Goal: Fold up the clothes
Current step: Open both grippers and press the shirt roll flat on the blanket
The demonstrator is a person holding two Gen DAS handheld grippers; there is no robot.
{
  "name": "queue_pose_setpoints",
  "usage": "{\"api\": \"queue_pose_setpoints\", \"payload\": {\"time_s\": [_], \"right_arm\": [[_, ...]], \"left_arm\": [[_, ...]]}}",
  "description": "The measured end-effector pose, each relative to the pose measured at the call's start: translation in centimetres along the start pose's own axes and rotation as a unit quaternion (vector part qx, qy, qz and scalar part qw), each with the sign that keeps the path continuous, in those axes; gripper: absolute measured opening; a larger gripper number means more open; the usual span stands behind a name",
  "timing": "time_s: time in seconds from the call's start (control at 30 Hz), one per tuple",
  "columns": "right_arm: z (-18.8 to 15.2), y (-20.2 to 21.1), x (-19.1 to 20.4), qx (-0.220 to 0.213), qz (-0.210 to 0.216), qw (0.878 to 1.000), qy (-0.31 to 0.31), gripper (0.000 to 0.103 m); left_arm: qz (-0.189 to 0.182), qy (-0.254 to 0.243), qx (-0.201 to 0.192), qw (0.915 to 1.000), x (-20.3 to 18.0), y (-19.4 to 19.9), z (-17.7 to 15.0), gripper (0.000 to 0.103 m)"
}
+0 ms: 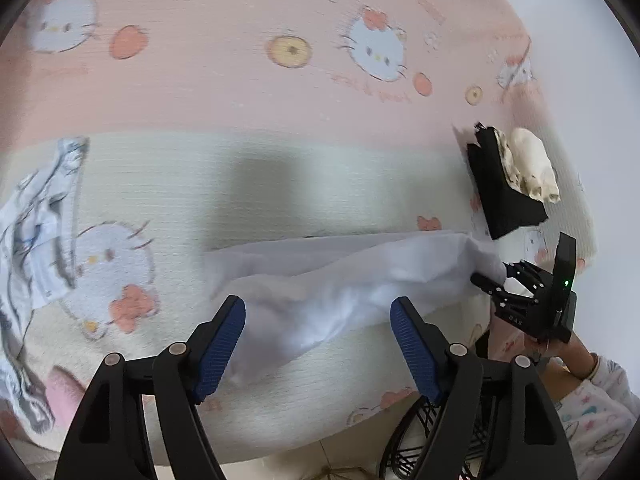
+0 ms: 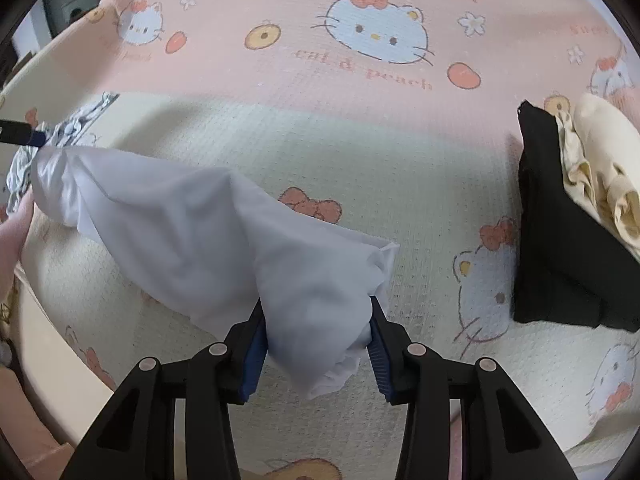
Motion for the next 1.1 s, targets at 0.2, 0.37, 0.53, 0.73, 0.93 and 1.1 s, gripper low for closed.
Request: {"api": "queue_pose_setpoints", "payload": {"time_s": [0.2,0.37,0.53,0.73,0.93,1.1], "right_arm": [[-0.1,-0.2,-0.6,0.004,0.024,0.999,-0.036,0.044],[0.3,0.1,-1.1,-0.006,0.027,0.998,-0.051,0.044],[0.3,0.0,-1.2,-0.008,0.018,0.998,-0.055,0.045],[1.0,0.0,-1.3,-0.011,0.009,0.999,-0.05,0.044],[2.4,0.0,-2.2,-0.022,0.014,0.997,-0.074,0.04],[3.3,-0.8,-3.1,-0.014,0.008,0.995,-0.099,0.04]], "left_arm": [[0.066,-0.002,-0.003,0.9978,1.6,-1.7,-1.8,0.074],[0.121,-0.055,0.008,0.991,0.1,-4.2,-2.6,0.074],[0.148,-0.081,0.02,0.9854,-1.1,-6.2,-2.5,0.074],[0.111,-0.048,0.015,0.9925,-0.1,-6.4,-1.4,0.053],[0.082,0.003,0.0,0.9966,1.2,-6.3,0.5,0.044],[0.077,0.057,0.001,0.9954,4.0,-6.6,1.4,0.044]]}}
Point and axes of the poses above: each gripper's, at about its wrist camera, not at the fingertips, and y roughly against the way its jaws point, x to its left, z to its top, the point moved 3 cm from there along -y, roughly the way its jaws point, and after that the axes turned 15 degrees about x, right-handed, at the moved point
